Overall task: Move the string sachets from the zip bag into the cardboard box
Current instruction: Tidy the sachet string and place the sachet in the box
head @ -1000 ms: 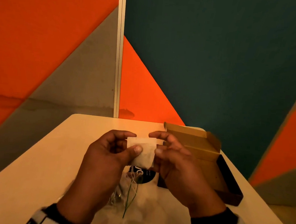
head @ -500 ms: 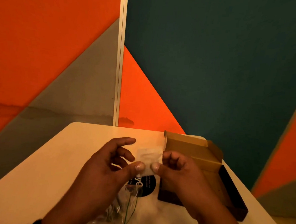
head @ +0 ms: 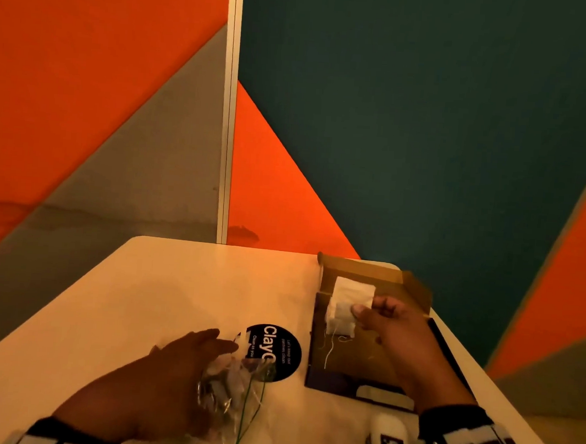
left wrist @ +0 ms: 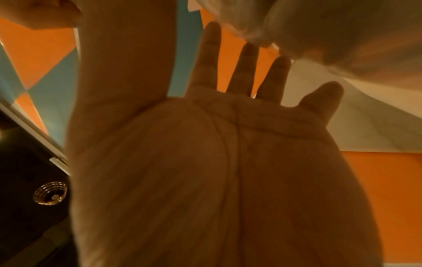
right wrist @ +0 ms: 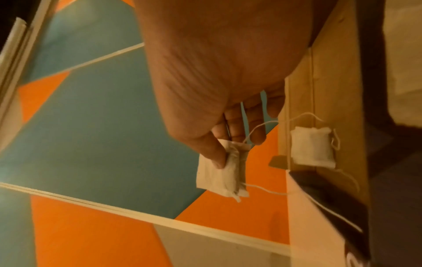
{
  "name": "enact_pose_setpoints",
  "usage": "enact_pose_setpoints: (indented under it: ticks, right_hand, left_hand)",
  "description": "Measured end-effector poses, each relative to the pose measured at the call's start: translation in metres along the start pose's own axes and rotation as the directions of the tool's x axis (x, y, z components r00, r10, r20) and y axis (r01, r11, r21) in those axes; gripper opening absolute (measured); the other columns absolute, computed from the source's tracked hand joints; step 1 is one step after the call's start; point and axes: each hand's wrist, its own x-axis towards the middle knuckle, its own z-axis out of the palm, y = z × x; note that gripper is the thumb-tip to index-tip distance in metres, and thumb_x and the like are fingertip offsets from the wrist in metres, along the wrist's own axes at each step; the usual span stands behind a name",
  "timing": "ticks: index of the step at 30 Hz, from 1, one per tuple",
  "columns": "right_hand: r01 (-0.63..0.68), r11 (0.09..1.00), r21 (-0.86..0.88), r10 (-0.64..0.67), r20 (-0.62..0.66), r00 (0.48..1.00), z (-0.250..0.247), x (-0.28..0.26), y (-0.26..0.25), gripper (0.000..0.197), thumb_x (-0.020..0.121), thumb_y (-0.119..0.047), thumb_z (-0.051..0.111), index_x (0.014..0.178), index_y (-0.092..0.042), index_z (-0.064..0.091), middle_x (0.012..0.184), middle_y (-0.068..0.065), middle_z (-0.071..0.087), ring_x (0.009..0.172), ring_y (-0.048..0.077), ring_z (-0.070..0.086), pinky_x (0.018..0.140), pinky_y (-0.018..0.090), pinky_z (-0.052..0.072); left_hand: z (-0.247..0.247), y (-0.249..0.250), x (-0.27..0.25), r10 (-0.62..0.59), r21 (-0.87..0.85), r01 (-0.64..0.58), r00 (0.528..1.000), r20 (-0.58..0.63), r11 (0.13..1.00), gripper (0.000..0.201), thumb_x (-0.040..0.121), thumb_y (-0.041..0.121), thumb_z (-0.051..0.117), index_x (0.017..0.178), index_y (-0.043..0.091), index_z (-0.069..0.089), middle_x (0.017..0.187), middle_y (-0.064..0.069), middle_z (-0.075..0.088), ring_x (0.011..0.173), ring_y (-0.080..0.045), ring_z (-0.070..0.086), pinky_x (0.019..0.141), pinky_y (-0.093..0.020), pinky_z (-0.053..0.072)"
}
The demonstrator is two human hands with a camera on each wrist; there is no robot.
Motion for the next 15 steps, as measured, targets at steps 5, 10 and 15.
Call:
enact_pose_setpoints:
  ticks: [5,10,15]
  right_hand:
    - [-0.126,0.985,-0.121,0.133,0.051,0.99,0.001,0.039,0.016,0.008,0.092,-0.021,0.07,0.099,-0.018,0.068,0.098,0.003,0.071,0.089,0.019,0.064,0.069,0.03,0.047]
    - [-0.218,0.946,-0.242,0.239,0.063,0.969,0.01,0.063,0.033,0.008,0.09,-0.018,0.072,0.094,-0.022,0.067,0.099,0.005,0.072,0.095,0.025,0.066,0.094,0.045,0.052]
    - [-0.246,0.917,-0.314,0.273,0.045,0.961,0.013,0.073,0.039,0.022,0.085,-0.016,0.076,0.094,-0.028,0.06,0.101,0.003,0.068,0.092,0.024,0.064,0.08,0.039,0.049]
  left_hand:
    - [0.009,-0.01,0.008,0.016,-0.053,-0.018,0.999,-0.036,0.998,0.084,0.069,0.061,0.078,0.136,0.065,0.027,0.157,0.027,0.018,0.146,-0.003,0.023,0.121,-0.026,0.017]
    - [0.009,-0.008,0.009,0.01,-0.083,-0.014,0.999,-0.048,0.996,0.062,0.081,0.051,0.073,0.123,0.064,0.03,0.134,0.041,0.022,0.132,0.009,0.022,0.114,-0.019,0.012]
    - [0.004,0.006,0.007,0.004,-0.031,-0.006,0.999,-0.053,1.0,0.019,0.094,0.035,0.063,0.098,0.051,0.054,0.119,0.021,0.048,0.105,0.001,0.047,0.091,-0.012,0.031]
